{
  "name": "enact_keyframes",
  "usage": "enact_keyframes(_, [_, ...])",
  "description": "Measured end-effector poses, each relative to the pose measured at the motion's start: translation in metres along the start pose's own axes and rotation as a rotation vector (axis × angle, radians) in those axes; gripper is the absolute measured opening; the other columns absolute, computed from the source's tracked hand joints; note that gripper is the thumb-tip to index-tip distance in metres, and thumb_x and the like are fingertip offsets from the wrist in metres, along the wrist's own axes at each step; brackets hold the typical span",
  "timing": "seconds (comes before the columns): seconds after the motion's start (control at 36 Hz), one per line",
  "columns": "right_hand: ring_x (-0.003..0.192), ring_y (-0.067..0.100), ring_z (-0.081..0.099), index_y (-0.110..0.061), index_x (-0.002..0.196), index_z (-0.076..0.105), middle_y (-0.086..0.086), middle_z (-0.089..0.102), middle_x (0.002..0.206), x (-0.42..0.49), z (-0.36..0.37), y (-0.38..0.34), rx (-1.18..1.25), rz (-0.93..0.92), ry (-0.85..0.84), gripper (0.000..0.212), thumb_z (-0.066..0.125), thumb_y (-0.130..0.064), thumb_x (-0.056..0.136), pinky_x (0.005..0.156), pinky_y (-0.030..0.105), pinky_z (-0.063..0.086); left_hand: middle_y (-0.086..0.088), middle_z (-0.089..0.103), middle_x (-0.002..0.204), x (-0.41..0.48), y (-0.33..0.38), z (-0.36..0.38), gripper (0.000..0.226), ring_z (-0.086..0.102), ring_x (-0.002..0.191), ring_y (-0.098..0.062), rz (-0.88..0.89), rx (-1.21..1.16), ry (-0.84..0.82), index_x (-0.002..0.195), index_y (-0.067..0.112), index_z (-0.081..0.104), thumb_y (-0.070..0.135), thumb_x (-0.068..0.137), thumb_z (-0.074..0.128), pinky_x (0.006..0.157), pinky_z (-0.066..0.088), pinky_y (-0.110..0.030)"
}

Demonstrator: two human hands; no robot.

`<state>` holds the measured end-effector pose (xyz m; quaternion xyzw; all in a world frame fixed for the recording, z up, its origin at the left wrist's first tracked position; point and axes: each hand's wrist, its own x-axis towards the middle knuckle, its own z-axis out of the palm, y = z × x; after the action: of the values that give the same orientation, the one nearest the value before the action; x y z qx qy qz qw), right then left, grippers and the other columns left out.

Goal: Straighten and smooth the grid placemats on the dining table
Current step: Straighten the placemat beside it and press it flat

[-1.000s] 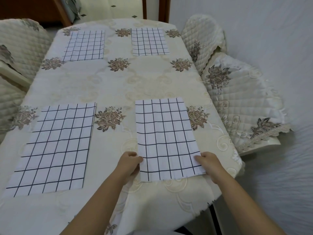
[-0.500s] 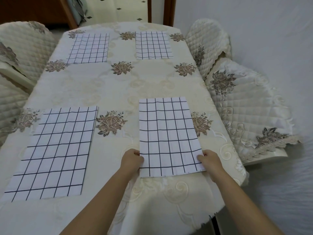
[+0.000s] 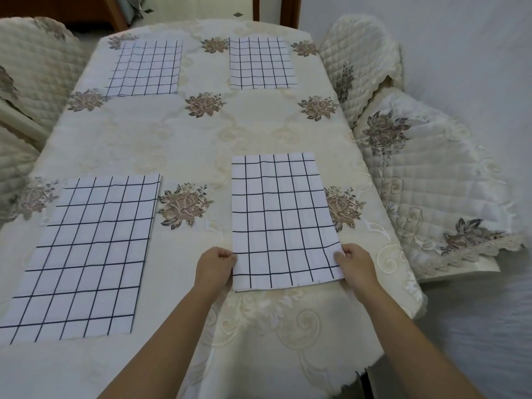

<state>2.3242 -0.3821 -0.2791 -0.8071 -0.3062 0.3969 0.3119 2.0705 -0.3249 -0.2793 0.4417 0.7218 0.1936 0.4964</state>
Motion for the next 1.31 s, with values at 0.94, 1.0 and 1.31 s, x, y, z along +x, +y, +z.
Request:
enact_keyframes(0.94, [0.092,0.024,0.056,-0.005,0.104,0.06,0.002,0.058,0.093,0.005,0.015,-0.006,-0.048,0.002,0.132,0.018,0.053,-0.015,0.09,0.075,0.029,0.039,0.004,0.055,0.071,0.017,-0.004,0.002,0.017,0.052,0.072,-0.015,0.101,0.226,0.107,0.082,0.012,0.057,0.025,0.092,0.052,0.064,0.037,-0.028])
enact_keyframes(1.0, [0.095,0.027,0.058,-0.006,0.105,0.057,0.001,0.058,0.091,0.003,0.014,-0.006,-0.027,-0.003,0.145,0.018,0.053,-0.017,0.091,0.074,0.029,0.039,0.006,0.053,0.07,0.015,-0.004,0.002,0.017,0.052,0.073,-0.016,0.118,0.24,0.108,0.084,0.011,0.055,0.026,0.092,0.052,0.064,0.038,-0.028])
enact_keyframes(1.31, [0.076,0.035,0.062,-0.002,0.095,0.062,0.016,0.061,0.087,-0.003,0.033,-0.008,-0.716,-0.469,0.336,0.032,0.042,-0.018,0.075,0.063,0.038,0.049,-0.013,0.06,0.07,0.009,0.0,0.006,0.008,0.057,0.058,-0.031,0.675,0.926,0.388,0.072,0.003,0.059,0.01,0.069,0.06,0.047,0.042,-0.033])
